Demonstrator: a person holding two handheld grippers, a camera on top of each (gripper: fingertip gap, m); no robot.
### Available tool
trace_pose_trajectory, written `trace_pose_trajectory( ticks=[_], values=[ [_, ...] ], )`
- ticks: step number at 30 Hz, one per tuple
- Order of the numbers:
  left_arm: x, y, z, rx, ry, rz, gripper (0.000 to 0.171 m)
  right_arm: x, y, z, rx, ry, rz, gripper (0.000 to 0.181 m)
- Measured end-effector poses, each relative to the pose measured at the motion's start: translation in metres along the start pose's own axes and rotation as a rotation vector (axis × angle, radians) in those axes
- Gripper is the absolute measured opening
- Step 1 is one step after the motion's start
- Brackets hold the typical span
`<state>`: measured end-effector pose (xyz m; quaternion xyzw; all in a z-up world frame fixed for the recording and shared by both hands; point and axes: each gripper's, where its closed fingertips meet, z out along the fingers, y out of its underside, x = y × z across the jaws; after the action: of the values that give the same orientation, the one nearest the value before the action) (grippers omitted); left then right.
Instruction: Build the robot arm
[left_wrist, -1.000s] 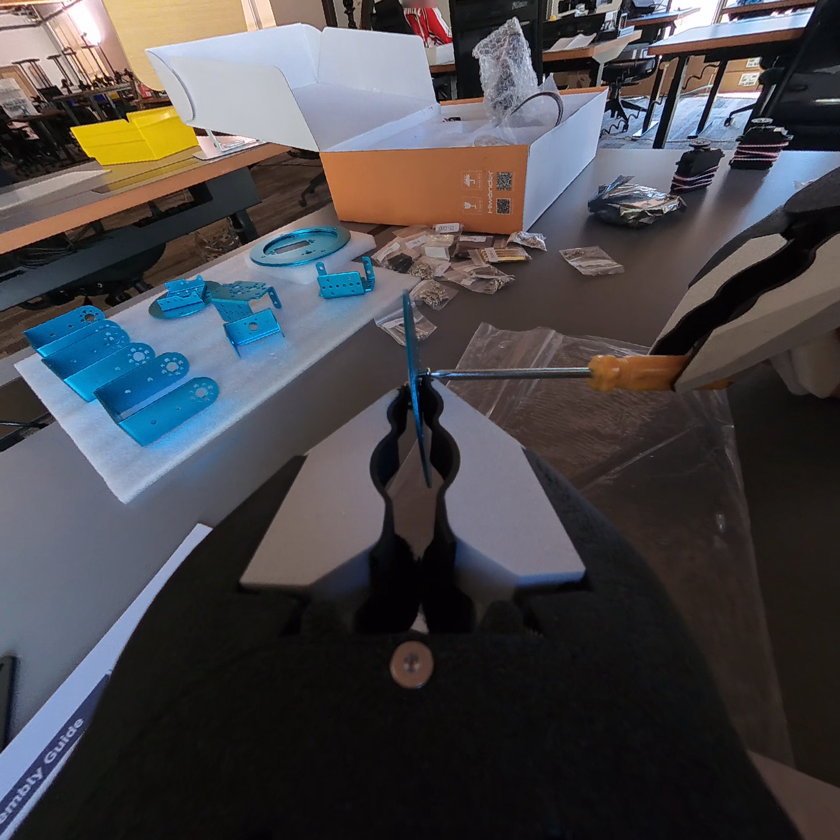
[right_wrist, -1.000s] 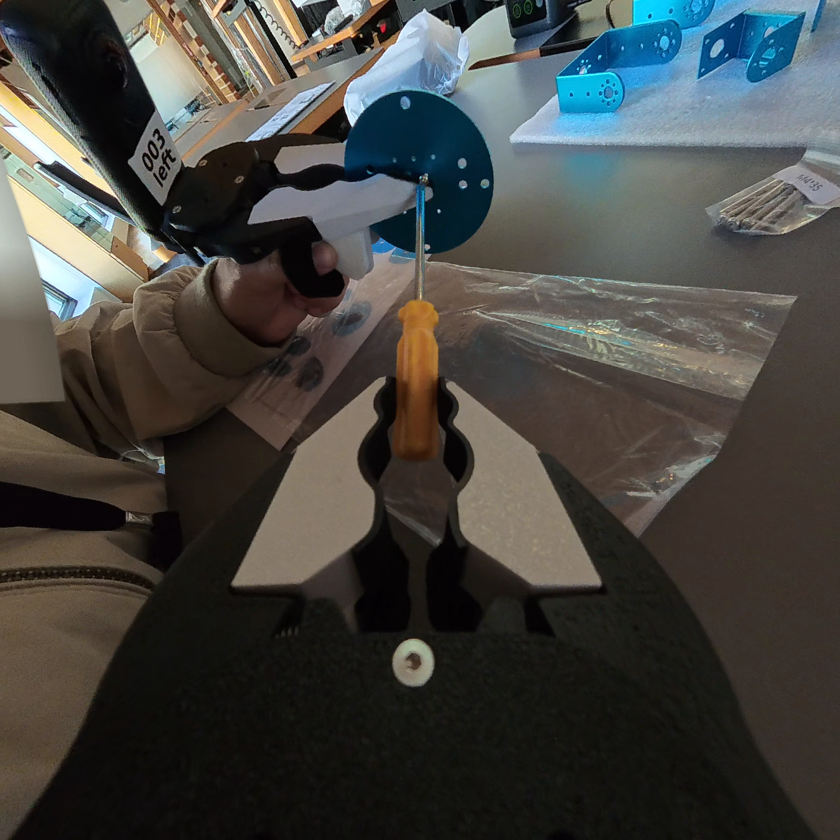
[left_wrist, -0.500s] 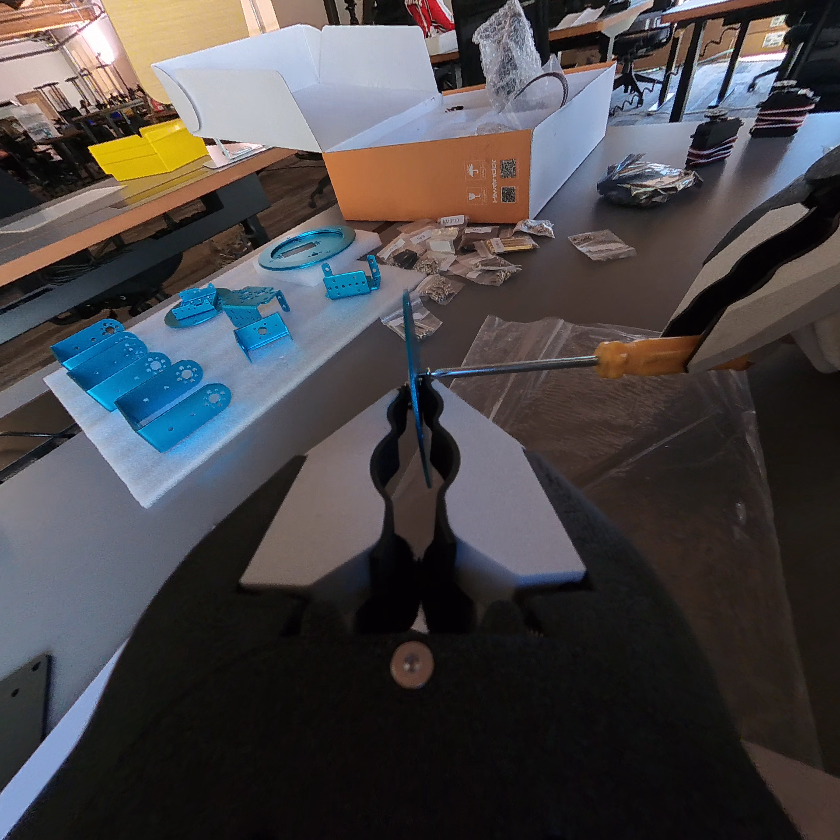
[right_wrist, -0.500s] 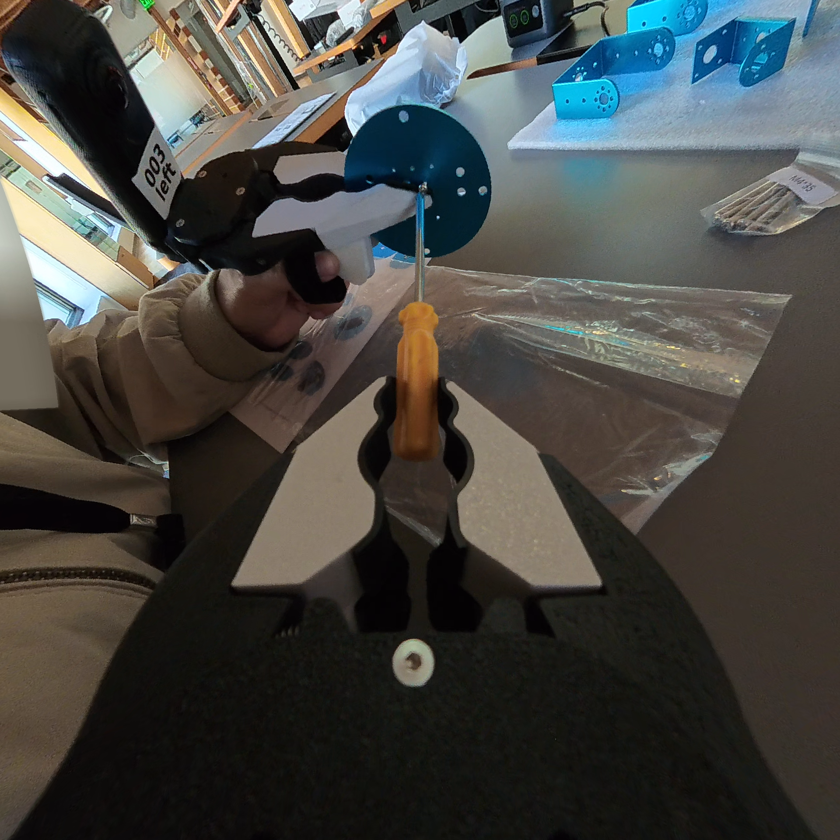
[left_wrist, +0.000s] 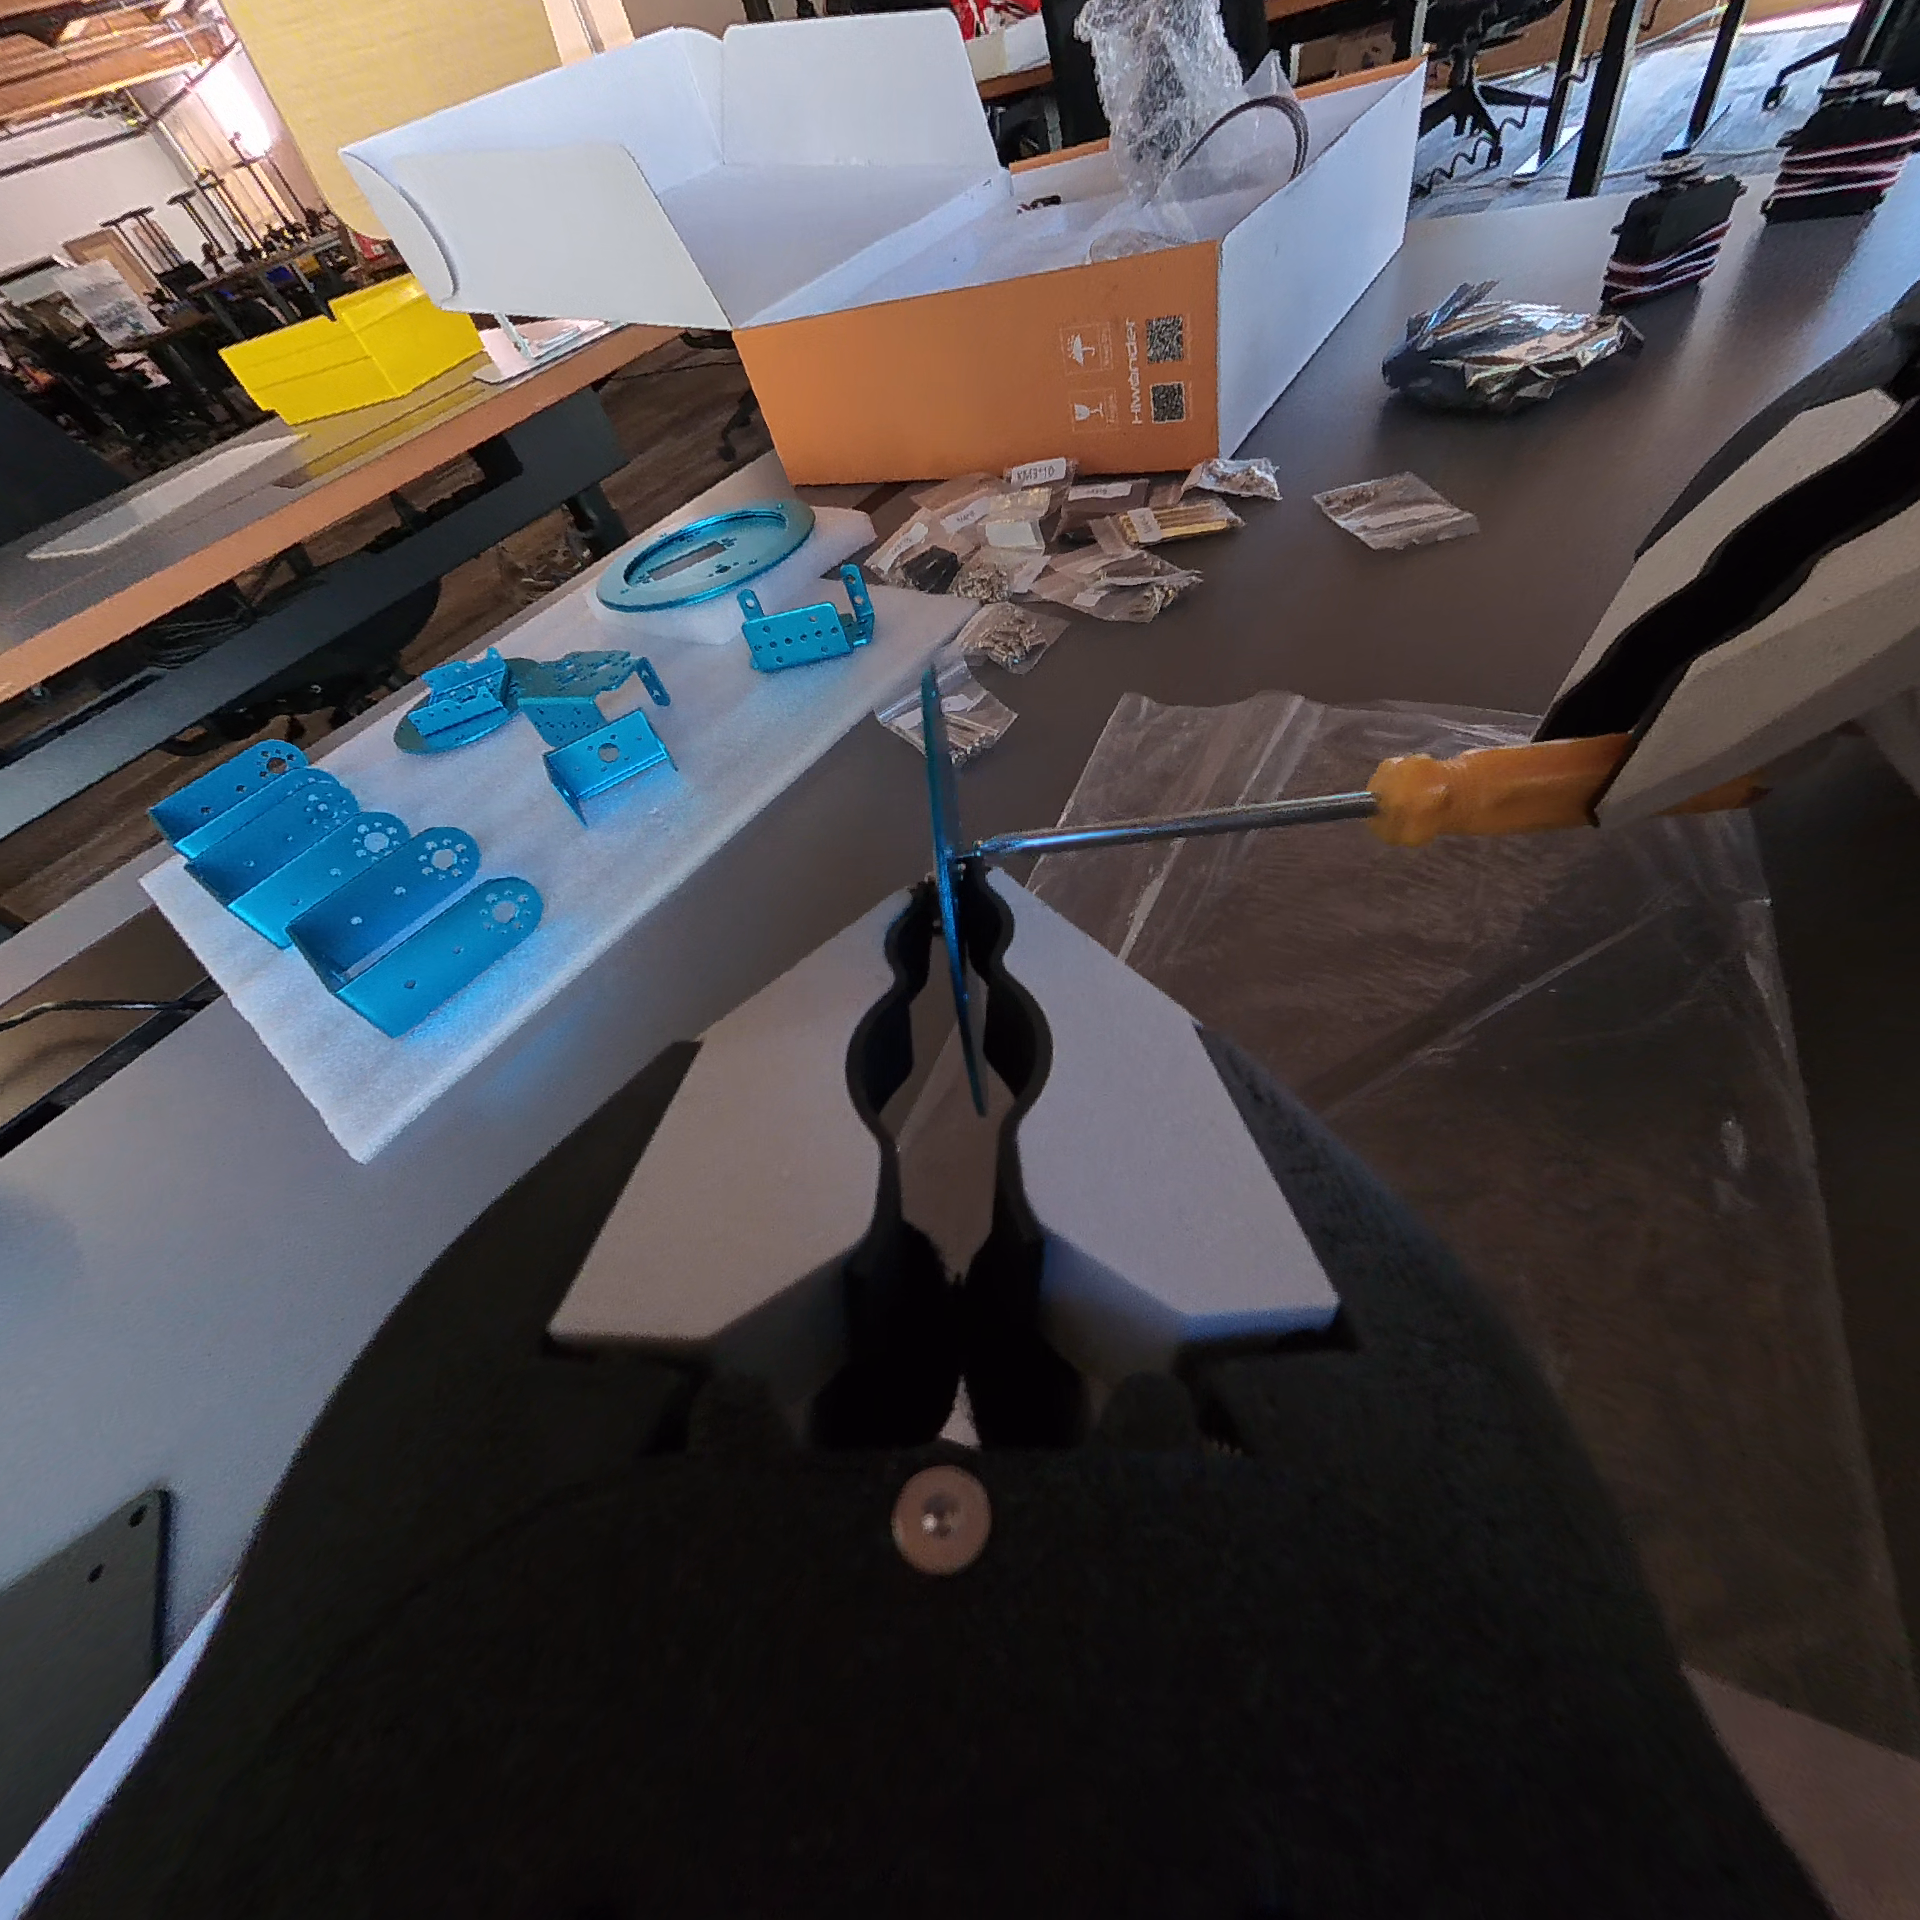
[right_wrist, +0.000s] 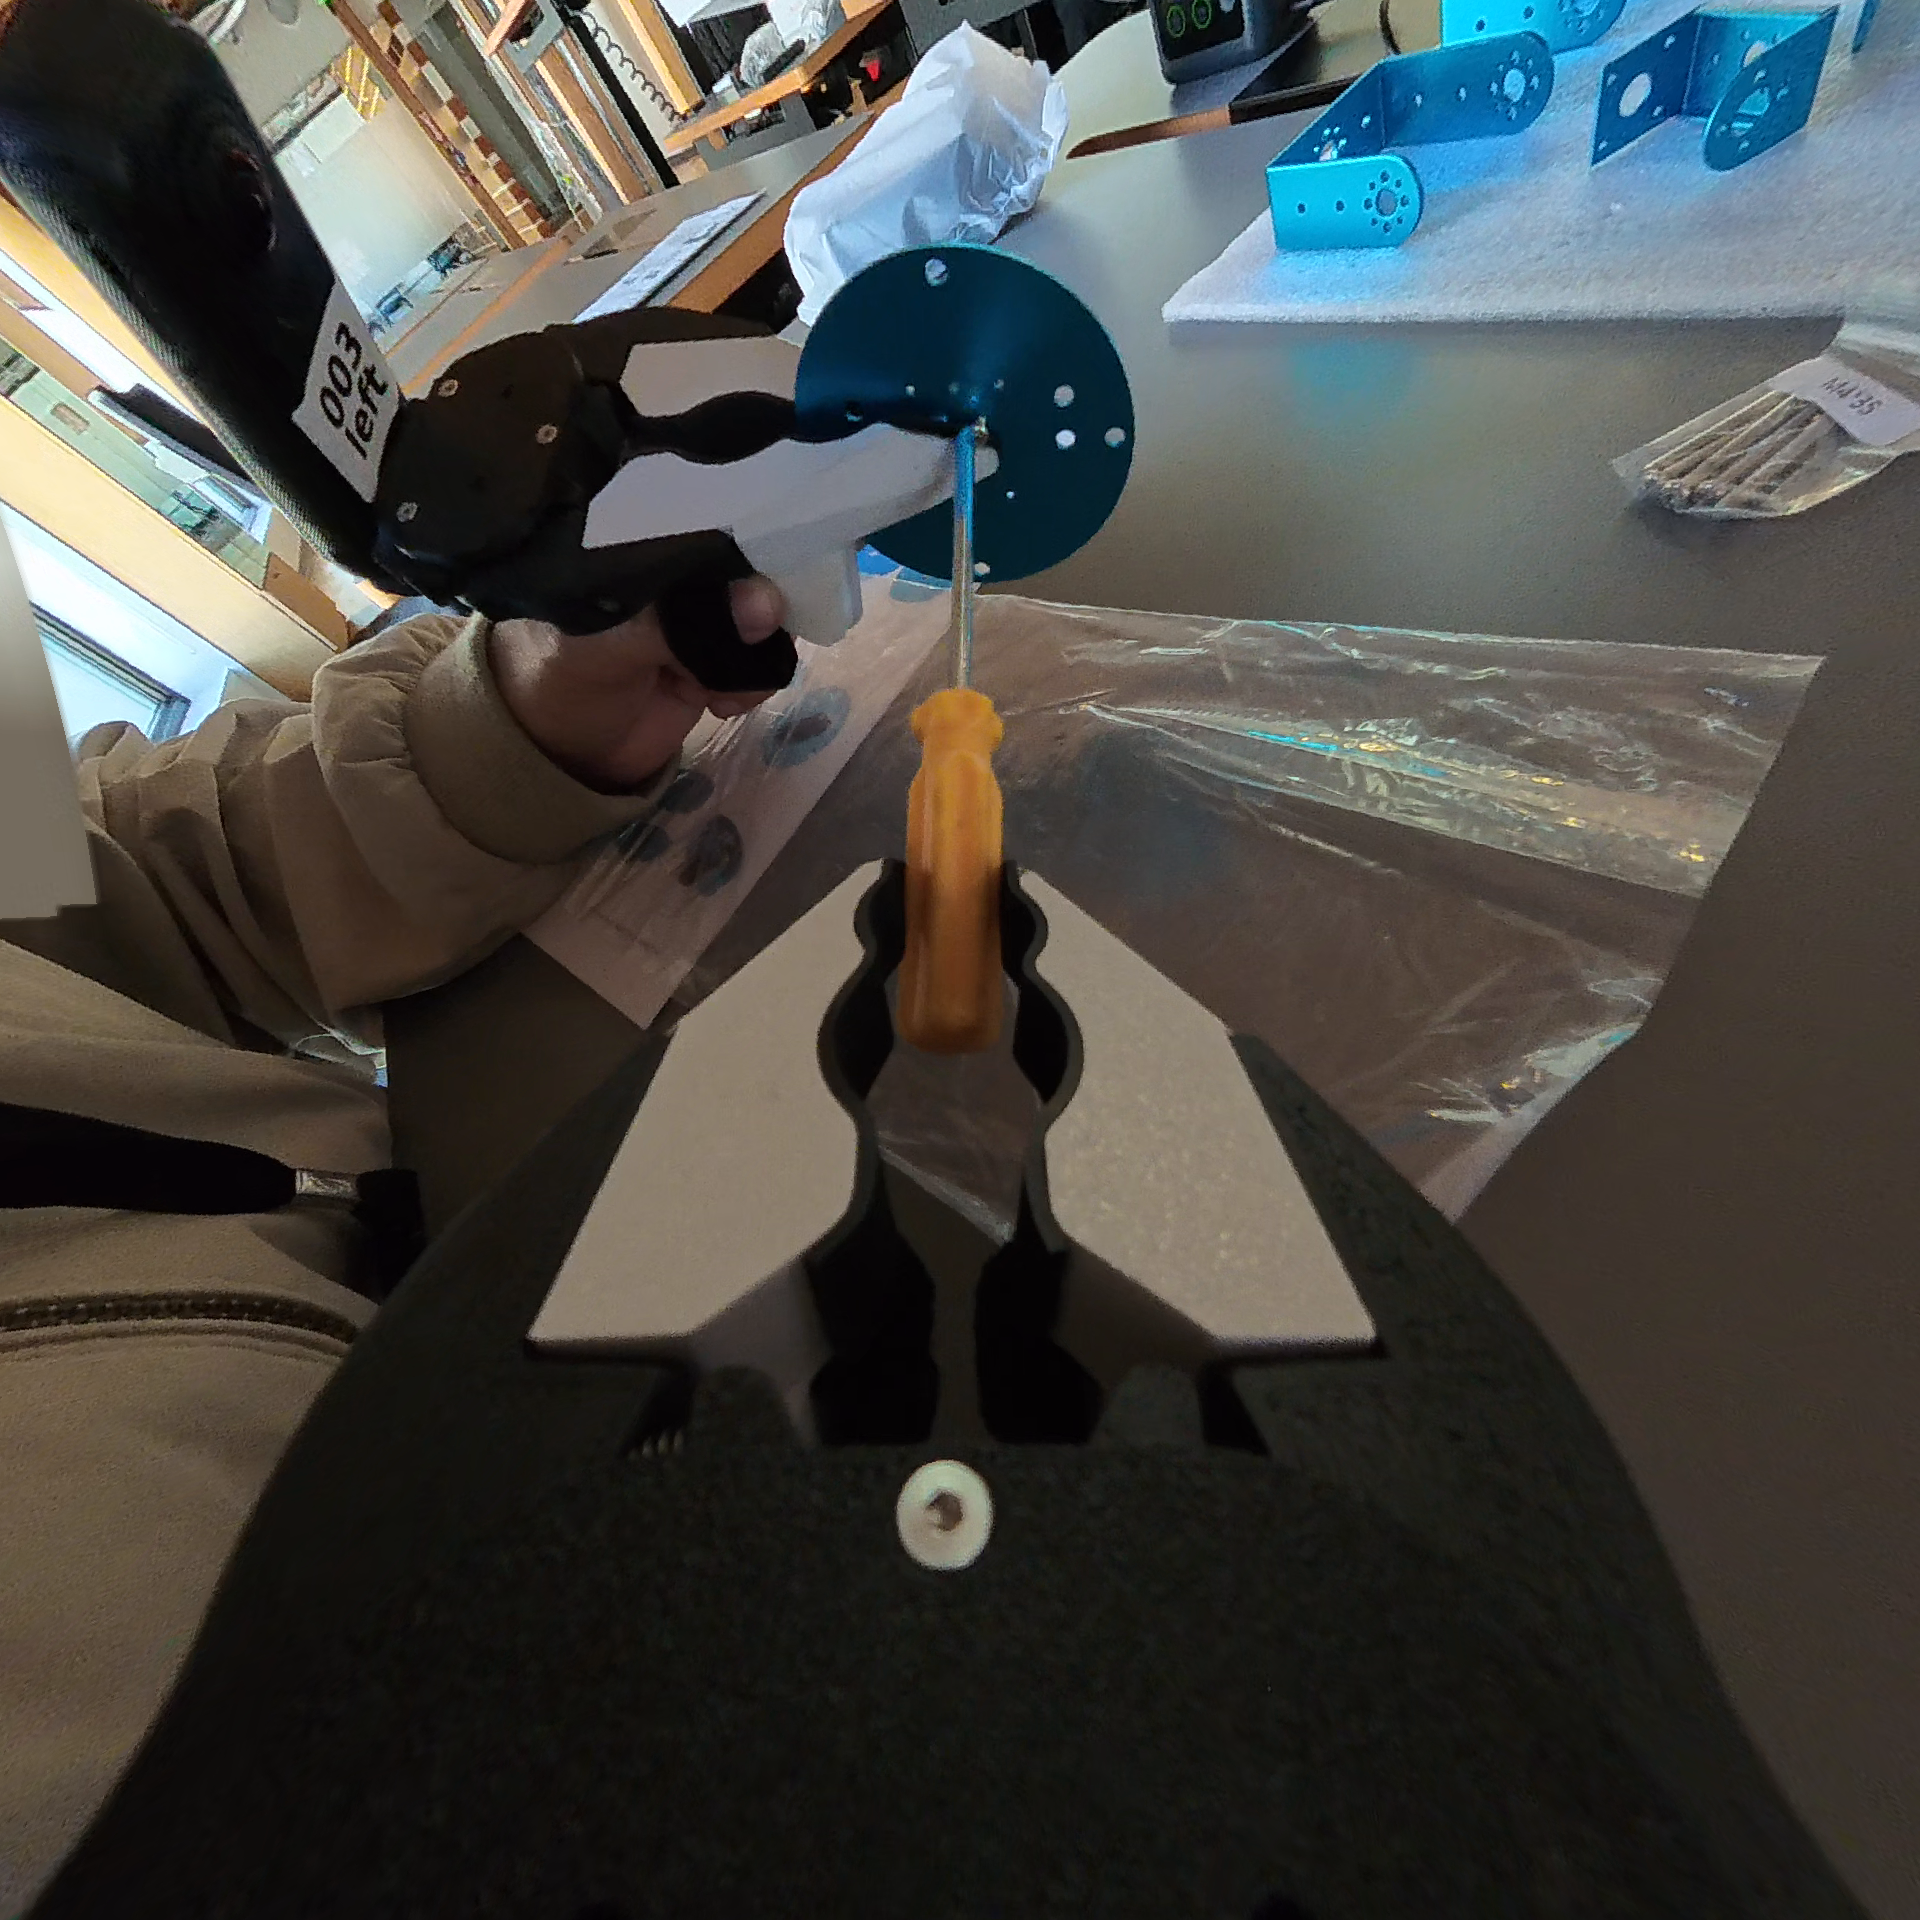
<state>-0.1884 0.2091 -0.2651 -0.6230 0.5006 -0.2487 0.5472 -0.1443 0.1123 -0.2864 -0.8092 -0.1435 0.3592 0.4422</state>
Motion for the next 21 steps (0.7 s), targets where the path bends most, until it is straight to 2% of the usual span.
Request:
trace_pose_trajectory(
  ticks=[13,17,21],
  values=[
    [-0.001,0.001,0.0,-0.013,-0.014,0.039,0.006,0.002,0.001,0.0,-0.008,0.017,0.003,0.017],
    [0.0,0.004,0.001,-0.047,-0.047,0.113,0.007,0.004,0.001,0.0,-0.041,0.124,-0.136,0.017],
    [-0.001,0.01,0.003,-0.098,-0.092,0.197,0.007,0.01,0.003,0.001,-0.108,0.309,-0.403,0.017]
  ],
)
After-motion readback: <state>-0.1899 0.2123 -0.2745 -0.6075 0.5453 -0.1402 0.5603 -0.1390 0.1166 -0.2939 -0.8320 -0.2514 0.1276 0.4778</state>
